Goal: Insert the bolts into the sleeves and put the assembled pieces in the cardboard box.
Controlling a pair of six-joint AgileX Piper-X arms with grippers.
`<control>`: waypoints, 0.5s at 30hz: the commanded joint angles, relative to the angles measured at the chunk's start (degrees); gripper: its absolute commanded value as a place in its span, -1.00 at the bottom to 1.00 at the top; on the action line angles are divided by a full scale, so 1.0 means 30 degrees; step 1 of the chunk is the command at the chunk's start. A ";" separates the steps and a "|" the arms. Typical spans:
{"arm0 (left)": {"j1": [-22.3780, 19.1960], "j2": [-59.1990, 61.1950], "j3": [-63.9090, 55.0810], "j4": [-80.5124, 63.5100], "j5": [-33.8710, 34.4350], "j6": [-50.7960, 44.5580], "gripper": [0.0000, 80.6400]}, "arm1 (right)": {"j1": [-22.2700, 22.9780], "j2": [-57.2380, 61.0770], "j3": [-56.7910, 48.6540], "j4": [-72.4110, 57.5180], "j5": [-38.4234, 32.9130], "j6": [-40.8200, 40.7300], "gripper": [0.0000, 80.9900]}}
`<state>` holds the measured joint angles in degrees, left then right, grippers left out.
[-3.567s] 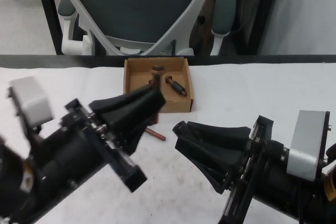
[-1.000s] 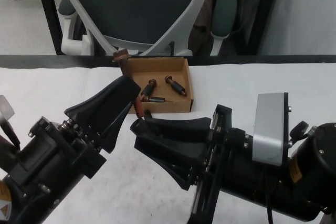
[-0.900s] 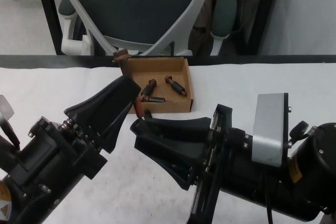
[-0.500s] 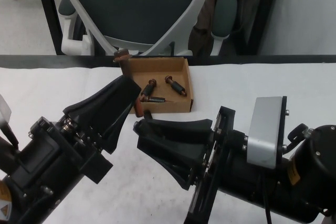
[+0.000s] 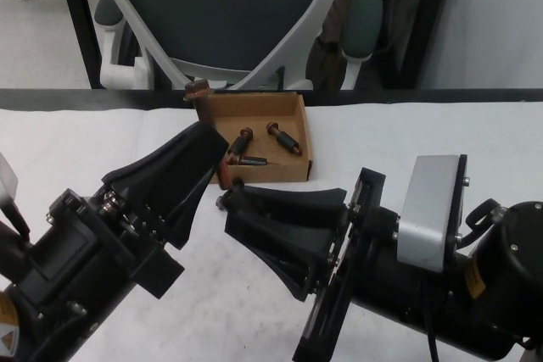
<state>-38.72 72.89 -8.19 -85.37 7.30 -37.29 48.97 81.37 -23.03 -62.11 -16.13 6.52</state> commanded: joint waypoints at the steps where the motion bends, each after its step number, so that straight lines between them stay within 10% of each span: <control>1: -0.0073 -0.0101 0.0056 -0.0344 0.0030 0.0076 -0.98 | 0.0008 0.0001 -0.0017 -0.0246 0.0266 -0.0152 -0.99; 15: -0.0073 -0.0101 0.0056 -0.0344 0.0030 0.0451 -0.98 | 0.0008 0.0001 -0.0017 -0.1125 0.0266 -0.0307 -0.99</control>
<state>-38.72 72.89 -8.19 -85.37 7.30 -36.44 48.97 81.37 -23.03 -64.11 -15.60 6.08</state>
